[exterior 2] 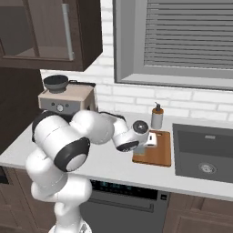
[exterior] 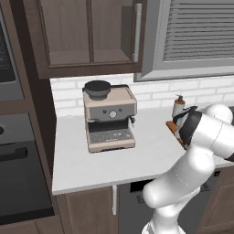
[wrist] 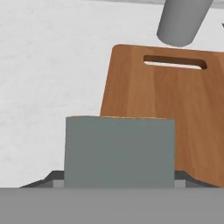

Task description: Pick up the sponge from the counter and clean the cutting board by briefly scrubbing or pressing down on the cutting board. Once finished, release the sponge.

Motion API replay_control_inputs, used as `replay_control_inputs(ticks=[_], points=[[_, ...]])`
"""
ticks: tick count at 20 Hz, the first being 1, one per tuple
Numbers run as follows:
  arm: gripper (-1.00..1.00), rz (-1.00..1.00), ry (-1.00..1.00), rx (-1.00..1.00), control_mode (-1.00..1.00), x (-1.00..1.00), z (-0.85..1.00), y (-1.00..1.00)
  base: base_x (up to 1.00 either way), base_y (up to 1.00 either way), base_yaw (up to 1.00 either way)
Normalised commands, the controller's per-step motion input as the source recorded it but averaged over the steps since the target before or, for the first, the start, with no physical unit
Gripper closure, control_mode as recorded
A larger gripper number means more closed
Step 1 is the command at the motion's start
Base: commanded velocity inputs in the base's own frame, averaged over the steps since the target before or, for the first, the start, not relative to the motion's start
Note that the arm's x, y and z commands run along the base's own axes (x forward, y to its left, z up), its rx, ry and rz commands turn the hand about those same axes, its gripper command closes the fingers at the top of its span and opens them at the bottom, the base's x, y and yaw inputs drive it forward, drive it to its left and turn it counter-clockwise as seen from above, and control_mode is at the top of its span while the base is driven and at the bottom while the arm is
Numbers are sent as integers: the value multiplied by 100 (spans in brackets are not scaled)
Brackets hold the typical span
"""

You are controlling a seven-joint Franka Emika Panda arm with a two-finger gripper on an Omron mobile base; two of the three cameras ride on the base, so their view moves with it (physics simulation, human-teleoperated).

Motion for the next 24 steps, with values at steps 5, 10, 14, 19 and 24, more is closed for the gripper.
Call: replay_control_inputs(ticks=[5, 10, 14, 19, 24], points=[[100, 0, 0, 0, -100, 47, 0, 0, 0, 0, 0], [100, 0, 0, 0, -100, 38, 0, 0, 0, 0, 0], [100, 0, 0, 0, -100, 37, 0, 0, 0, 0, 0], [100, 1, 0, 0, -100, 40, 0, 0, 0, 0, 0], [100, 1, 0, 0, -100, 37, 0, -1, 0, 0, 0]])
